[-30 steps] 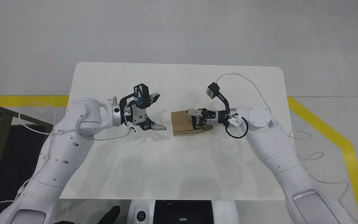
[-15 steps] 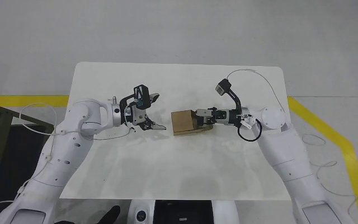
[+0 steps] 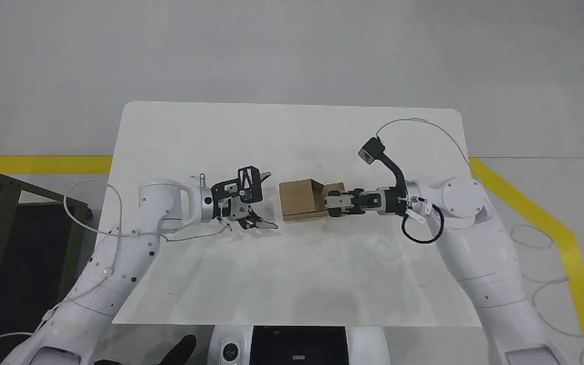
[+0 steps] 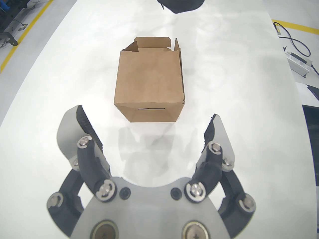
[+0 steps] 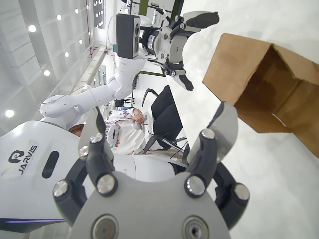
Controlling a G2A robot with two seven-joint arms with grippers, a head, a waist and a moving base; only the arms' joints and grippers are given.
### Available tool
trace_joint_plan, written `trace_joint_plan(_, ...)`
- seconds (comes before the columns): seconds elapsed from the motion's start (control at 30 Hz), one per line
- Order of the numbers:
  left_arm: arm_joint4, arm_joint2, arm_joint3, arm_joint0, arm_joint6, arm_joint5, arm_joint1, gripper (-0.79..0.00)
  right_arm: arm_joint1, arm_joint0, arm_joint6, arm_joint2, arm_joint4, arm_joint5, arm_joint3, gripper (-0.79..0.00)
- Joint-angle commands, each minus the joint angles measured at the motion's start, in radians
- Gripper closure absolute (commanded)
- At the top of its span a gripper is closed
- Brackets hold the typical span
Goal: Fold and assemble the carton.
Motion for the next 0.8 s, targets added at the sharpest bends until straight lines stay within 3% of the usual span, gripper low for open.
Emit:
trace_joint_plan(0.0, 0.015, 0.020, 0.020, -0.007, 0.023, 0.010, -0.005, -0.785, 0.005, -0.004, -0.002, 0.004, -0.029, 0.010, -0.012, 0.000)
trace_joint_plan(0.4, -0.036, 0.090, 0.086, -0.049, 0.051, 0.054, -0.037, -0.785, 0.007, -0.007, -0.011, 0.008, -0.039, 0.021, -0.021, 0.000)
trace_joint_plan(0.63, -0.046, 0.114, 0.110, -0.063, 0.041, 0.068, -0.049, -0.785, 0.030, -0.057, 0.005, 0.016, -0.160, 0.203, -0.018, 0.000)
trace_joint_plan(0.77, -0.050, 0.125, 0.116, -0.071, 0.041, 0.075, -0.056, -0.785, 0.037, -0.077, -0.018, 0.024, -0.166, 0.226, -0.010, 0.000)
